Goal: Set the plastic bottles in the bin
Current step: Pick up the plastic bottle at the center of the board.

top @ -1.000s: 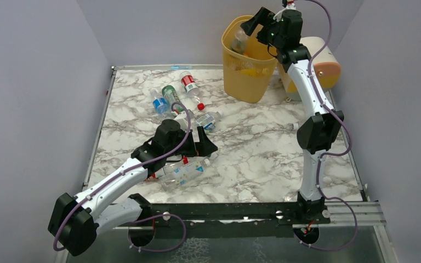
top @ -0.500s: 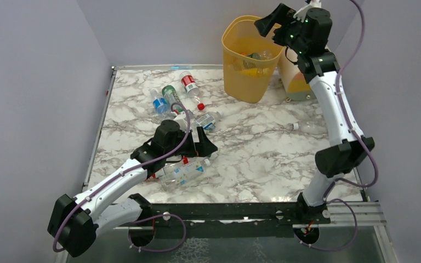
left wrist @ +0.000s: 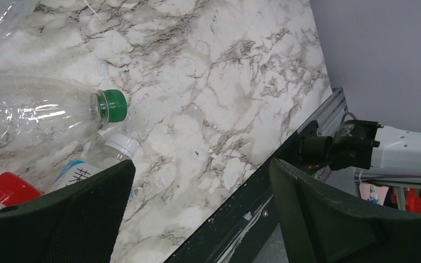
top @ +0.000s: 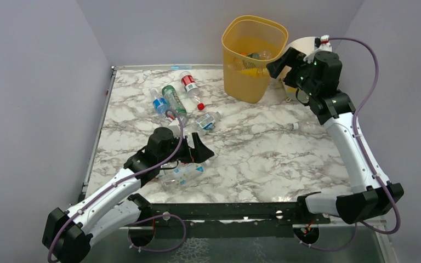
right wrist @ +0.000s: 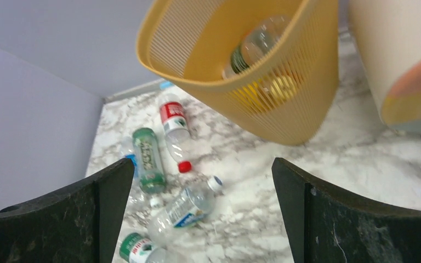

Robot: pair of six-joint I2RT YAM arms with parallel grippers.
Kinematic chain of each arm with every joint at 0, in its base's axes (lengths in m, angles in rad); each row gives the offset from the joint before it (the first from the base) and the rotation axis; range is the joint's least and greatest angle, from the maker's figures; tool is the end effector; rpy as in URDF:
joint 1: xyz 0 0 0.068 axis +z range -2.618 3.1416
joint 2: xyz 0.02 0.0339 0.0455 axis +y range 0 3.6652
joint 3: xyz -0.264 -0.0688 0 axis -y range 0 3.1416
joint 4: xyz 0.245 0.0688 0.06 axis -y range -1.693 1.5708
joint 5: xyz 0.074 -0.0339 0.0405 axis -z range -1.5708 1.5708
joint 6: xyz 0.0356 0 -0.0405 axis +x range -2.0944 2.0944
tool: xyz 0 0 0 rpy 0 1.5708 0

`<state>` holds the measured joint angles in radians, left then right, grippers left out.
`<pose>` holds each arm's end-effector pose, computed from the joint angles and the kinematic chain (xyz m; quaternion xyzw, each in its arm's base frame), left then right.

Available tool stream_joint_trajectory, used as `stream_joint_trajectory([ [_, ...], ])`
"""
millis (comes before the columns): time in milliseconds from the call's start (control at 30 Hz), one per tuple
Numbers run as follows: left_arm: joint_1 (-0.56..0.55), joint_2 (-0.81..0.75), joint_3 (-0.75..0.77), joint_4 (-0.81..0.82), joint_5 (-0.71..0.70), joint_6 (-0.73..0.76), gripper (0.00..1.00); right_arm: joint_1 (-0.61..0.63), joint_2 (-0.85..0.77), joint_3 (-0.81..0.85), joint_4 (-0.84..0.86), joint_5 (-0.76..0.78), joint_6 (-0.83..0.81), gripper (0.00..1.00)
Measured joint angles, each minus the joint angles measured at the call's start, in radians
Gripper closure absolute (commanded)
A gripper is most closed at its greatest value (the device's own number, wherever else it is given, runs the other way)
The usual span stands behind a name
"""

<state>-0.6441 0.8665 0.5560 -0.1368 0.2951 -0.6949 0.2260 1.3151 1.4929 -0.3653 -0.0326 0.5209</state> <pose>0.1522 -0.1272 0.2502 0.0570 0.8388 -0.4245 0.3359 0.2837 0.0664 0.4509 0.1029 0.7633 0.2443 0.5892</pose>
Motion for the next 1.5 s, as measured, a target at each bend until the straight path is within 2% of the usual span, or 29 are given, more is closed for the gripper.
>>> stream_joint_trajectory([
  [233,0.000,-0.041,-0.024,0.031,0.025,-0.001,0.01,0.001,-0.070,-0.108,-0.117,0.092,-0.018,0.01],
  [367,0.000,0.006,-0.024,0.069,0.054,0.004,0.01,0.001,-0.114,-0.195,-0.190,0.156,0.006,0.01],
  [567,-0.002,0.074,-0.024,0.104,0.095,0.008,0.01,0.001,-0.119,-0.299,-0.365,0.309,0.159,0.01],
  [800,-0.002,0.103,-0.024,0.132,0.132,0.011,0.01,0.001,-0.048,-0.306,-0.535,0.465,0.372,0.01],
  [967,-0.002,0.104,-0.024,0.137,0.150,0.011,0.01,0.001,0.029,-0.320,-0.552,0.459,0.440,0.01],
  [1233,-0.002,0.115,-0.024,0.151,0.155,0.011,0.01,0.001,0.032,-0.380,-0.525,0.435,0.451,0.01],
  [1500,-0.002,0.233,-0.024,0.199,0.169,0.010,0.01,0.001,0.040,-0.398,-0.507,0.436,0.447,0.01],
])
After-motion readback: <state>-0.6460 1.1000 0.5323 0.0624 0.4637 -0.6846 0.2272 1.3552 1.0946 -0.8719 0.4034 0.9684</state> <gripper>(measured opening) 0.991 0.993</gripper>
